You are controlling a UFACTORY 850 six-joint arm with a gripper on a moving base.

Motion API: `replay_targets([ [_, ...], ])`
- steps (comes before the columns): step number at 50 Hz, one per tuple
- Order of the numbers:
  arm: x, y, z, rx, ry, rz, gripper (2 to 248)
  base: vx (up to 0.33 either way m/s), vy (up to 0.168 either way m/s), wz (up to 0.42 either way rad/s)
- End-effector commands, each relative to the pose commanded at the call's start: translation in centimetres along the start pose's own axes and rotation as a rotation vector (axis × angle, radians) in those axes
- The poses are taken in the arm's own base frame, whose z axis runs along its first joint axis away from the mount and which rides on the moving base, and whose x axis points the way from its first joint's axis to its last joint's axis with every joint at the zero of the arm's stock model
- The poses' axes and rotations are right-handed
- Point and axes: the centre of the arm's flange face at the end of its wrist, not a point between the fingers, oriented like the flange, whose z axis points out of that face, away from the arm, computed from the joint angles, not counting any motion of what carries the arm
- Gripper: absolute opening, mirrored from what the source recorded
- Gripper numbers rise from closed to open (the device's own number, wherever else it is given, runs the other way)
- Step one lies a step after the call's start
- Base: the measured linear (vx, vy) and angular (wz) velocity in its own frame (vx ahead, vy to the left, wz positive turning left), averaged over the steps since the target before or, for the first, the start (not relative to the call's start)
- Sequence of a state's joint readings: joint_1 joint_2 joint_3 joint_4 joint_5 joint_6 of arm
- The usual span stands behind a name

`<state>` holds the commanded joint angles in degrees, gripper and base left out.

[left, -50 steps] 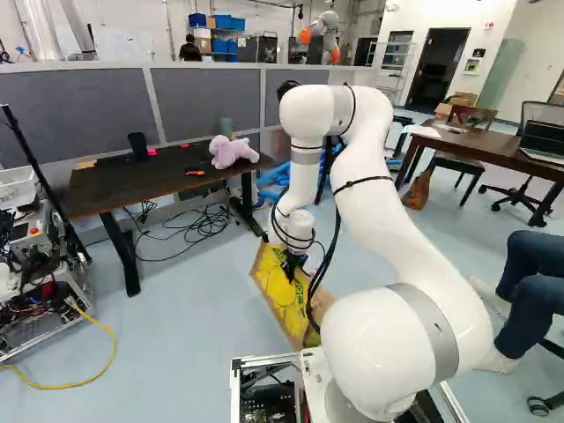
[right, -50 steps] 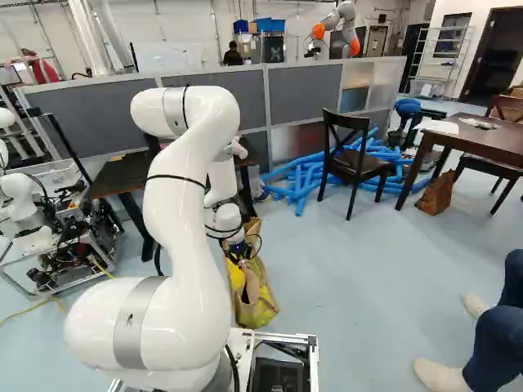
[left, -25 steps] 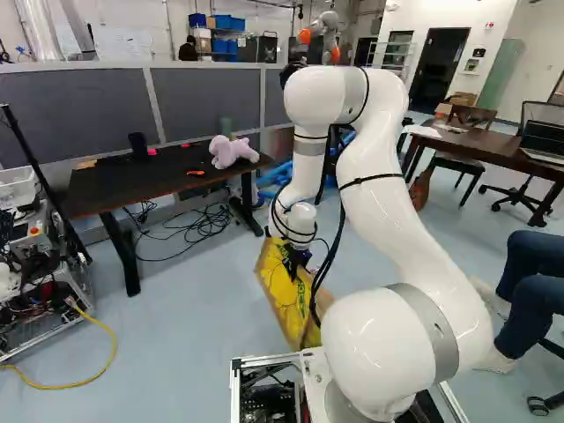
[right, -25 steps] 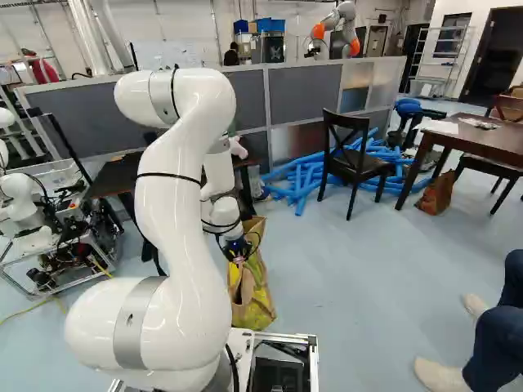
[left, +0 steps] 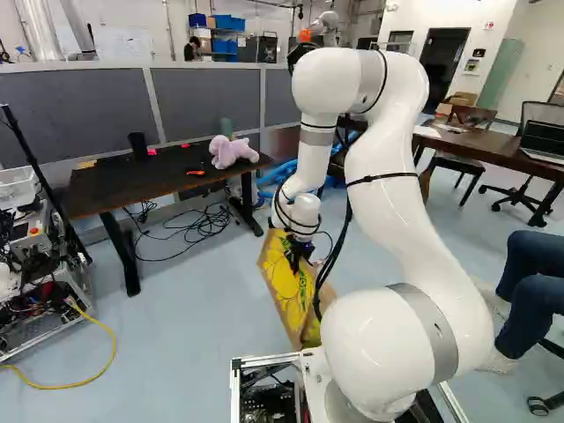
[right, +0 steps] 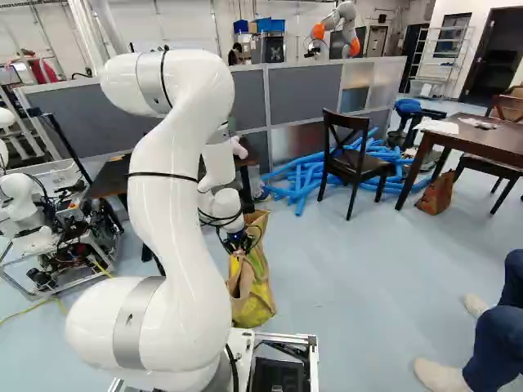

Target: Pick up the bag on the ground and place it on the table

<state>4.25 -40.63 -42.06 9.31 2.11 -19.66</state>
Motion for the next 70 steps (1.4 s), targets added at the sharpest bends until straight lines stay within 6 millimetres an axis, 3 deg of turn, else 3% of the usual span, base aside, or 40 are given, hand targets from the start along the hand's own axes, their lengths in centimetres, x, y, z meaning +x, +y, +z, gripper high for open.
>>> replay_targets([
  [70, 0.2, 0.3, -10.6, 0.055, -0.045, 0.011, 22, 0.0, 0.0, 0.0],
])
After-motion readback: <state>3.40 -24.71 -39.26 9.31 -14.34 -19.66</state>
